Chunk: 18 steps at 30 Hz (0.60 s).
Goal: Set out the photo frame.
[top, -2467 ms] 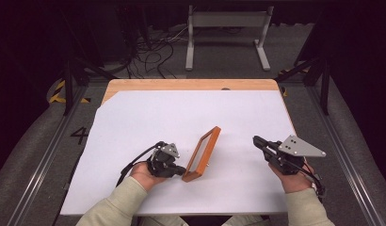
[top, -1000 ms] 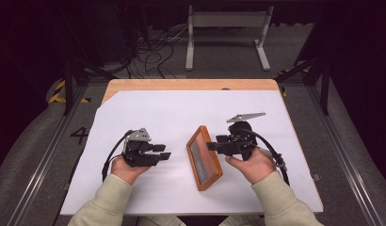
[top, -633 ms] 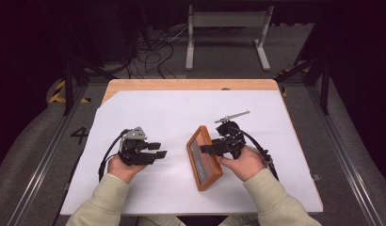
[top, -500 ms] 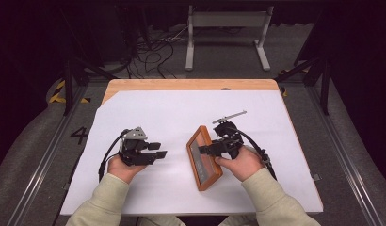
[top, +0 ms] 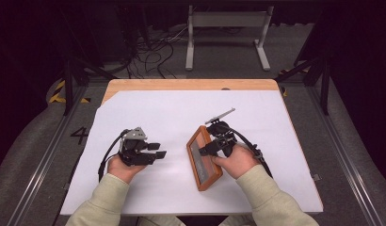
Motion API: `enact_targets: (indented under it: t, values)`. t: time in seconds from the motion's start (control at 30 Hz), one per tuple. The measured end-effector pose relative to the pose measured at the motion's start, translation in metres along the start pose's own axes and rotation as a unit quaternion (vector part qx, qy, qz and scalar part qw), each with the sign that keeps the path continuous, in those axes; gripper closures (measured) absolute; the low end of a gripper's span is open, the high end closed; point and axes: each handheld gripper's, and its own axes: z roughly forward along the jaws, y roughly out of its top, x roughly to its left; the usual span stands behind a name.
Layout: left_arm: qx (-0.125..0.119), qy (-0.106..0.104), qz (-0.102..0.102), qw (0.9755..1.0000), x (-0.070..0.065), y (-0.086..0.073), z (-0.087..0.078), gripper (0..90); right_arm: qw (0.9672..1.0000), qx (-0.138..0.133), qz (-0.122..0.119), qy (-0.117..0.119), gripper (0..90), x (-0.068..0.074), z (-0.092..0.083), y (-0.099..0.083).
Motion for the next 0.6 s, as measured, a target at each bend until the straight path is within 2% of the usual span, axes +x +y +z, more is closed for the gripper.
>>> enact_targets:
  t: [0.17, 0.23, 0.37, 0.43, 0.5, 0.57, 0.6]
  values:
    - [0.005, -0.003, 0.001, 1.0, -0.001, 0.0, 0.001, 53.5, 1.0, 0.004, -0.006, -0.002, 68.7, 0.002, -0.001, 0.001]
    - [0.005, -0.003, 0.001, 1.0, -0.001, 0.0, 0.001, 53.5, 0.9998, 0.007, -0.012, -0.012, 69.3, 0.004, -0.003, 0.002]
    - [0.004, -0.005, -0.002, 1.0, 0.0, -0.001, 0.001, 53.4, 0.9988, 0.008, -0.038, -0.031, 70.3, 0.005, -0.01, 0.005]
    - [0.004, -0.006, -0.002, 1.0, 0.0, -0.001, 0.002, 53.4, 0.9985, 0.011, -0.044, -0.03, 70.4, 0.005, -0.013, 0.005]
    - [0.006, -0.004, 0.001, 1.0, 0.0, 0.0, 0.002, 53.4, 0.9968, 0.009, -0.072, -0.032, 70.4, 0.004, -0.022, 0.009]
    - [0.006, -0.004, 0.001, 1.0, 0.0, 0.0, 0.002, 53.4, 0.9963, 0.008, -0.08, -0.031, 70.4, 0.004, -0.025, 0.011]
    - [0.005, -0.004, -0.002, 1.0, -0.001, -0.001, 0.002, 53.4, 0.9942, 0.011, -0.103, -0.027, 70.5, 0.004, -0.032, 0.015]
